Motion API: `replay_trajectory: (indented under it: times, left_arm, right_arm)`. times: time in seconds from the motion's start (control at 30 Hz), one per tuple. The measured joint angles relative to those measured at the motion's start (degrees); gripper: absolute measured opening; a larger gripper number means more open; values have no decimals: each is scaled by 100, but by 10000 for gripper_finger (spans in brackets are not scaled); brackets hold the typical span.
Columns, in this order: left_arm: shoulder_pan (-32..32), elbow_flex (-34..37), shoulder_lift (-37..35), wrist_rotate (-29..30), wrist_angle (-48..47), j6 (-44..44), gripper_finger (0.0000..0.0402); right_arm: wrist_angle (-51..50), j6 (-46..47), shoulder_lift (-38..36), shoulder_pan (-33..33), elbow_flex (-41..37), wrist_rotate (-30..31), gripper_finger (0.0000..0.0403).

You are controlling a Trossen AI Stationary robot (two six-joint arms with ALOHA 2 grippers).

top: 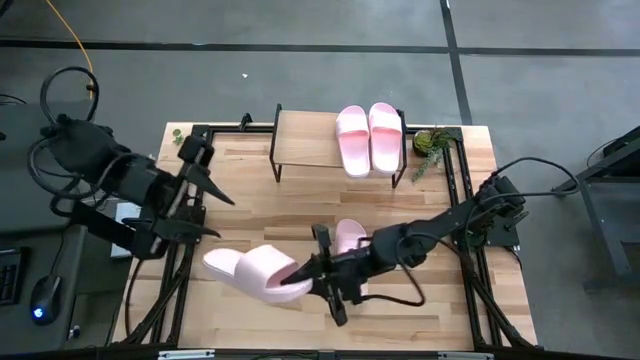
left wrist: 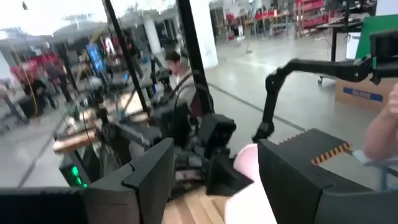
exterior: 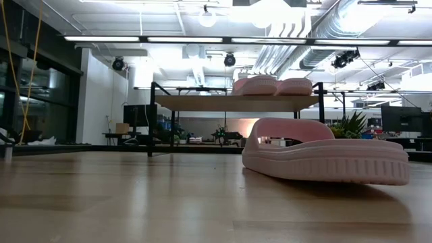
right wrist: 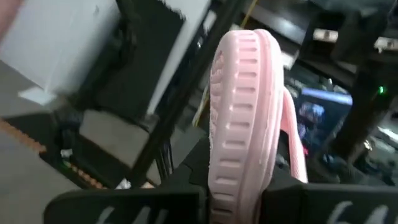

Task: Pick and place slides into the shelf
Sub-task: Put the pink slide on the shelf

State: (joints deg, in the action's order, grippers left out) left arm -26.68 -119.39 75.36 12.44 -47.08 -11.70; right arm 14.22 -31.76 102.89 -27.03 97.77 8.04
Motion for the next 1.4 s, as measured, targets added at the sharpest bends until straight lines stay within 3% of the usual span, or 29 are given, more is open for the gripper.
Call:
replay_trajectory:
  times: [0.5,1.13,1.4]
  left_arm:
    - [2,9,-25,-118,-660,769,214]
    - [2,9,-33,-146,-1022,439,214]
    - [4,9,-33,-128,-1214,411,214]
  right_arm:
    - [-1361,-421,-48,59,1,2074,16]
    - [-3112,-318,-581,1378,10,1372,16]
    - [-3376,-461,-588,1757,10,1269,16]
